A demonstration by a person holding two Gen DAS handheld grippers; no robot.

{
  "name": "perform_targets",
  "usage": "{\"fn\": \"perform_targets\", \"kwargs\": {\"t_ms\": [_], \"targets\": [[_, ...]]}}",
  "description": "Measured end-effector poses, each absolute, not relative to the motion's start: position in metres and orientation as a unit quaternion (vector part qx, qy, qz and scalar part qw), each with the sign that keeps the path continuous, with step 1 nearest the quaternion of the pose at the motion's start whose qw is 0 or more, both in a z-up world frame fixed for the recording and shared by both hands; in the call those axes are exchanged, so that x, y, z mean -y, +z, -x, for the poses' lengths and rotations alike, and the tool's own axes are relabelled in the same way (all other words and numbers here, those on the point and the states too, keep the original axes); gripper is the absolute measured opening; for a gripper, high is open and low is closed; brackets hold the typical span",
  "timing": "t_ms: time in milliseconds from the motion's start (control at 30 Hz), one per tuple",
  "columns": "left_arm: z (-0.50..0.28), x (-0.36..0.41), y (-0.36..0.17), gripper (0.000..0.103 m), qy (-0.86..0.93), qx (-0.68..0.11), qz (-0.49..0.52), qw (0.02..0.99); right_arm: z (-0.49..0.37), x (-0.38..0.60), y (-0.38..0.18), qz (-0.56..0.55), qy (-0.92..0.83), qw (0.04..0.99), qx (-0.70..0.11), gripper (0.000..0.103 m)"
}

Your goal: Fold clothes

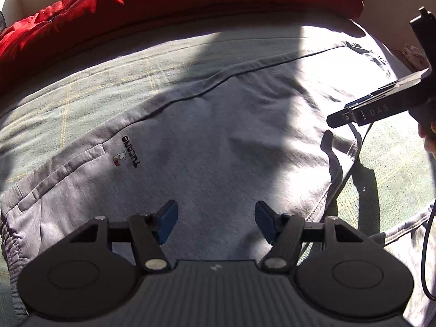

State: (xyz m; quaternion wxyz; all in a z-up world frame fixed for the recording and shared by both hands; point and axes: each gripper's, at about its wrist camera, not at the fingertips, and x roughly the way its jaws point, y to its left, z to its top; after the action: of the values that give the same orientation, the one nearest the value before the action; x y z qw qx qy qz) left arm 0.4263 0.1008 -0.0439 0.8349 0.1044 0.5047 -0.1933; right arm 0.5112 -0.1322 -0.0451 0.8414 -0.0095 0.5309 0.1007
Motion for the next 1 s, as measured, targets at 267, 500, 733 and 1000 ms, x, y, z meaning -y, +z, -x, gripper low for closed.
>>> {"fn": "perform_targets", "kwargs": {"t_ms": [267,500,733,1000], "targets": [[-0.409,-0.099,-0.042,0.064,-0.178,-0.531,-0.104,0.822,-0.473,0.167,-0.019,-0.009,0.085,0.854,-0.513,0.06],[-0.43,-0.043,-0.039,0.065,-0.217,-0.491,-0.083,0.84,-0.451,0.183,-0.018,-0.056,0.082,0.856,-0.507,0.06],[-0.422,-0.012,-0.058,0.068,-0.276,-0.523,-0.019,0.806,-0.438,0.203,-0.019,-0.065,0.076,0.856,-0.507,0.06],[-0.453,-0.032,-0.044,0.067,-0.212,-0.517,0.001,0.83,-0.442,0.23,-0.018,-0.11,0.064,0.854,-0.505,0.061]]}}
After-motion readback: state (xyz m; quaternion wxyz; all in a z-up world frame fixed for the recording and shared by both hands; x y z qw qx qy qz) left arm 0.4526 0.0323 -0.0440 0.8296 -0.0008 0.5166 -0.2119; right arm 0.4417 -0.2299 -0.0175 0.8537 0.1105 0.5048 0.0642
